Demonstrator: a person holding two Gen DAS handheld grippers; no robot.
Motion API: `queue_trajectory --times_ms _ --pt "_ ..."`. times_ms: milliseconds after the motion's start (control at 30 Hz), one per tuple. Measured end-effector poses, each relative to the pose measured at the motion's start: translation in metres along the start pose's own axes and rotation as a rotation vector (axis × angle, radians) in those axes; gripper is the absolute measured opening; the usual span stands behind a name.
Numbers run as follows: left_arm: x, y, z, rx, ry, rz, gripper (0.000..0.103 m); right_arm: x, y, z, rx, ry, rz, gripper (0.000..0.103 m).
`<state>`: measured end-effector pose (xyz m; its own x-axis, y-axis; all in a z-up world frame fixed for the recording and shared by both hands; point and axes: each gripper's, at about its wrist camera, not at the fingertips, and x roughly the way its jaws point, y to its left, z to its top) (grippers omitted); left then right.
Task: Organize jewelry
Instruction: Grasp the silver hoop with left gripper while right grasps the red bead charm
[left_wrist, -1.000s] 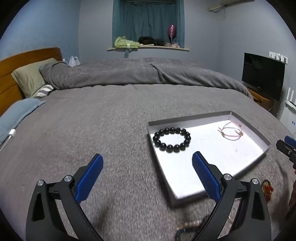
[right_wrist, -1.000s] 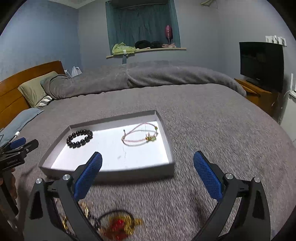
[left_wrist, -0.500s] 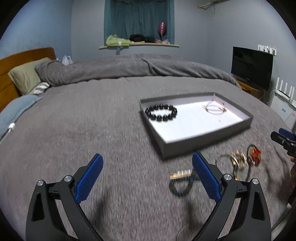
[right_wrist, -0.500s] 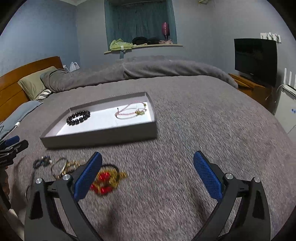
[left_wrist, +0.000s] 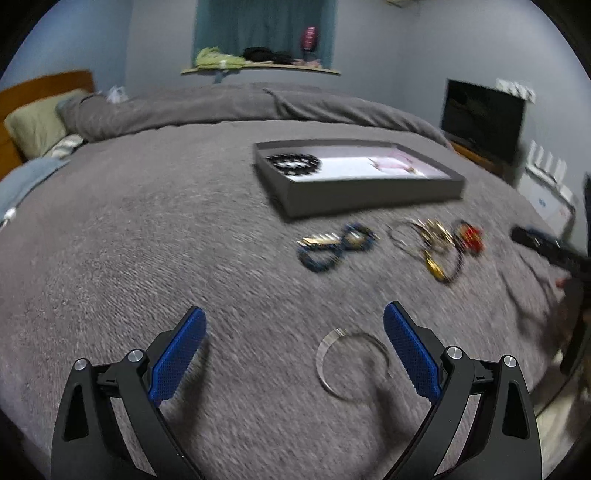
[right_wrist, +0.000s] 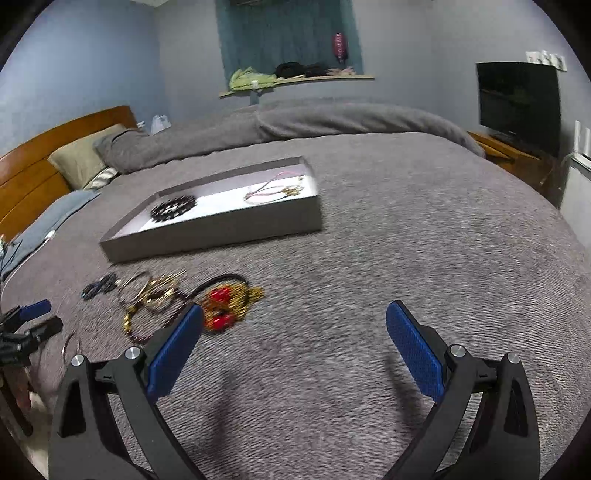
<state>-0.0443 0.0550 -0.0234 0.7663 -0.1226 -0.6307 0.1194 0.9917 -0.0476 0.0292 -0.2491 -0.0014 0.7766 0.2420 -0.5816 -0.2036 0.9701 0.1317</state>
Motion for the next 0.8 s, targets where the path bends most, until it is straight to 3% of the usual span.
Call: queue_trajectory --times_ms 300,467,533,633,800 --pt "-0.006 -0.021 -0.021 0.058 0.052 -0.038 0.096 0.009 0.032 -0.004 -0.108 0.017 0.017 0.095" --pt "-0.004 -0.025 -0.023 0.075 0.070 -0.051 0.086 0.019 0.046 -0.003 -0.149 0.043 -0.002 0.067" --pt "-0.001 -0.026 -0.024 0.086 0.091 -0.059 0.073 0.023 0.049 -0.002 -0.160 0.055 -0.004 0.061" --pt "0.001 -0.027 -0.025 0.099 0.098 -0.056 0.069 0.029 0.053 -0.001 -0.176 0.066 -0.008 0.054" --pt "0.003 -0.027 -0.026 0.099 0.104 -0.054 0.059 0.041 0.055 0.001 -0.161 0.117 0.030 0.035"
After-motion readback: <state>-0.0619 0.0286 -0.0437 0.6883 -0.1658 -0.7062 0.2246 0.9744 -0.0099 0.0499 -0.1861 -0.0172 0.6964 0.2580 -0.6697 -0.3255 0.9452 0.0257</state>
